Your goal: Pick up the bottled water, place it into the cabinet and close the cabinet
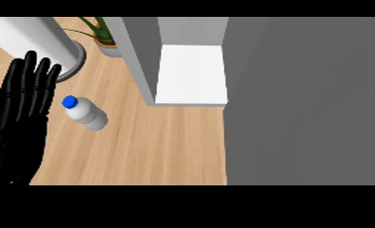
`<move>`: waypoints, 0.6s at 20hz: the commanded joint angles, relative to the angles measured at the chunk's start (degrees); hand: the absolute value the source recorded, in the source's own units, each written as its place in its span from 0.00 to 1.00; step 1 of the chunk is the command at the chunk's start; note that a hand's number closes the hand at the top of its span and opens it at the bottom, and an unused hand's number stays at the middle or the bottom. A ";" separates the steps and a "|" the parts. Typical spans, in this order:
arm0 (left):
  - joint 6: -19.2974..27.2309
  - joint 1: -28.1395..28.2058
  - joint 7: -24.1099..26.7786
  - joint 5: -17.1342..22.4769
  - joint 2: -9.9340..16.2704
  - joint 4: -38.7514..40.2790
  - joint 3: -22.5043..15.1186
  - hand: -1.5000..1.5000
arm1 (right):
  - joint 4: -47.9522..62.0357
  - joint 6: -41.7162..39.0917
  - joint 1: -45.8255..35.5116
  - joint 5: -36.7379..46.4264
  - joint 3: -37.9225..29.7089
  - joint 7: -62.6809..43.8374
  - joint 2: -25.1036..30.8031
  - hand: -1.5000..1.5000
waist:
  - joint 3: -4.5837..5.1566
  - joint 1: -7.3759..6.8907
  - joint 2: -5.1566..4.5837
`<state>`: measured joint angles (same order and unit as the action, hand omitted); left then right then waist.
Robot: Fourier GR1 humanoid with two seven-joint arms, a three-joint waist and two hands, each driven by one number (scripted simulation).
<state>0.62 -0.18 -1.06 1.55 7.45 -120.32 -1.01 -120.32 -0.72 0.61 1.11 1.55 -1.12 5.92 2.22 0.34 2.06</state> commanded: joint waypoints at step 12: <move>29.43 6.70 -9.79 -9.30 -7.36 -7.18 0.78 0.00 | -12.07 -8.58 10.95 -8.34 6.99 -4.68 1.56 0.00 | -2.24 -0.26 -1.86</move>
<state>22.85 3.06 -8.09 -5.63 1.39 -123.52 4.86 -129.00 -7.39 8.83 -5.32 6.49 -3.88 7.17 0.08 0.13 0.32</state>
